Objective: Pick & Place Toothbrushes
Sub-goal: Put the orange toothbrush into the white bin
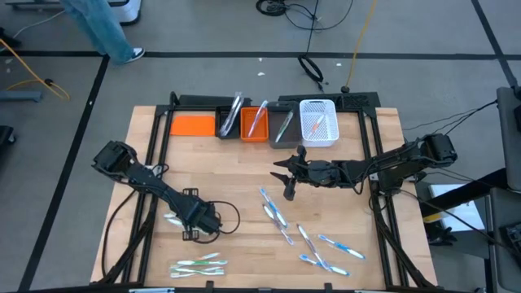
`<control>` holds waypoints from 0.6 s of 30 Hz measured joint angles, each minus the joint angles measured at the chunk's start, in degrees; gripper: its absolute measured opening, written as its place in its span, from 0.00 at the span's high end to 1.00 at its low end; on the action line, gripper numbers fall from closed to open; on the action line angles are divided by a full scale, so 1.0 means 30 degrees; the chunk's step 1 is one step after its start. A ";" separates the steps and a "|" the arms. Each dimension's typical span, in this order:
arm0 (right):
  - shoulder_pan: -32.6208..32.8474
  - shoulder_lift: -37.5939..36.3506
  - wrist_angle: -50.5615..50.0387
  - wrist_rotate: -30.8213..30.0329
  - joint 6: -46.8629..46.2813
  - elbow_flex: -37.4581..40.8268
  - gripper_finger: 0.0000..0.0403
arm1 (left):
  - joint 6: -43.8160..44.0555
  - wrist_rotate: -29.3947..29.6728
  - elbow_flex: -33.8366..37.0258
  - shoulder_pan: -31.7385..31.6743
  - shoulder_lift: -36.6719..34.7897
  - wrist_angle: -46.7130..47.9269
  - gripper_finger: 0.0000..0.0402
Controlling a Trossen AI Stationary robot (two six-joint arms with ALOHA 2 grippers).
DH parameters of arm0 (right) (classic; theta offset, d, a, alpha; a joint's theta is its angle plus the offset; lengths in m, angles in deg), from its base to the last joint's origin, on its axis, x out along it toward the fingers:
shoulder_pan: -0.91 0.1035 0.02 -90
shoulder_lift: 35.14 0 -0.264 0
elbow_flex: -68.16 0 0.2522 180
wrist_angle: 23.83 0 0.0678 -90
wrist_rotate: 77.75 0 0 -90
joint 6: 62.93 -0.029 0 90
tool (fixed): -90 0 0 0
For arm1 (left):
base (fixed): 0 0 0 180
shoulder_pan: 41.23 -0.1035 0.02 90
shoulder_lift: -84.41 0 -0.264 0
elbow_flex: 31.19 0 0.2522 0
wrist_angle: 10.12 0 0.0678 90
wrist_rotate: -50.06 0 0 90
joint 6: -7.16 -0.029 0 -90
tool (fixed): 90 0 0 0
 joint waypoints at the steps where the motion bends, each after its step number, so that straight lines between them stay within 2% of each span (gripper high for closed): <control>1: 0.0000 0.0000 -0.0018 -0.0003 0.0000 -0.0004 0.61 | 0.0028 0.0021 -0.0146 0.0004 0.0021 0.0096 0.97; 4: 0.0000 0.0000 -0.0063 0.0001 0.0000 -0.0004 0.61 | 0.0308 0.0329 -0.0574 -0.0010 0.0008 0.0348 0.97; 12: 0.0000 0.0000 -0.0090 0.0004 0.0002 -0.0004 0.61 | 0.0489 0.2749 -0.2678 -0.0327 -0.0568 0.1143 0.98; 18: -0.0002 0.0003 -0.0102 0.0004 0.0002 0.0002 0.61 | 0.0099 0.6150 -0.4024 -0.0767 -0.1383 0.1299 0.98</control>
